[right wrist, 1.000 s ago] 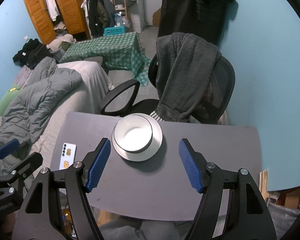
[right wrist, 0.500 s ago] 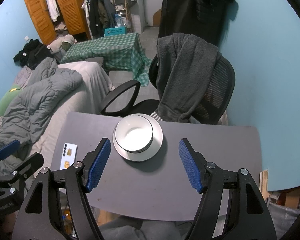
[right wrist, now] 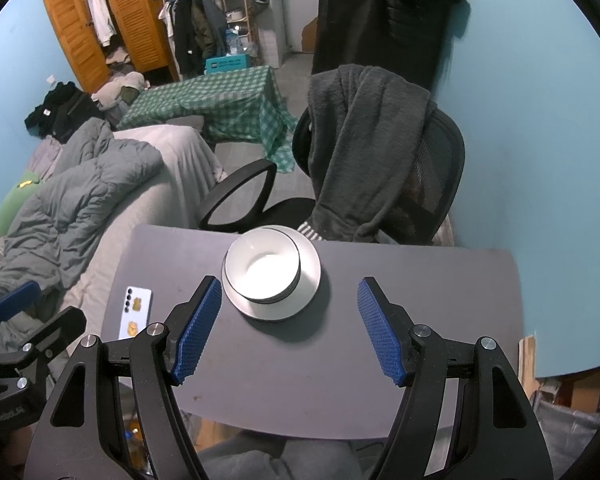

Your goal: Organize plates and bowls

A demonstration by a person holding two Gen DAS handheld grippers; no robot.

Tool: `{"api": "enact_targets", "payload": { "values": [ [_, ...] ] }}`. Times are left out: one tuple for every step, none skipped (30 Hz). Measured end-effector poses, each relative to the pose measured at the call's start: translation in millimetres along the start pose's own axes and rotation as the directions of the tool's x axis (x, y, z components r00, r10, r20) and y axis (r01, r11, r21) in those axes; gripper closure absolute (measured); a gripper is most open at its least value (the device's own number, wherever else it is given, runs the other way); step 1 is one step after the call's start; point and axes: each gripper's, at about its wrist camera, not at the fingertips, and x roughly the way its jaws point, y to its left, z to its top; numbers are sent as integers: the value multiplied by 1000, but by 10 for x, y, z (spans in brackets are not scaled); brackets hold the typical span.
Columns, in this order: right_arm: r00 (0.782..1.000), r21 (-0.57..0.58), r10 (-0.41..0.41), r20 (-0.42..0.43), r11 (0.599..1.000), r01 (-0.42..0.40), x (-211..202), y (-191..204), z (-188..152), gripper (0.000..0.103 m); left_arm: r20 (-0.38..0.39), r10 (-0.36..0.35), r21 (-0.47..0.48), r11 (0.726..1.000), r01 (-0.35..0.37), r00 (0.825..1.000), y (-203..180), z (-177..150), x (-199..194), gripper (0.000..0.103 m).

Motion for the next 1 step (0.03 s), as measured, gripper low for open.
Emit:
{"api": "enact_targets", "payload": {
  "values": [
    [1000,0,1,0,1000,-1,-6,4,-3,33,0,2,1,1000,-2,1000,-4,-1,5,14]
  ]
}}
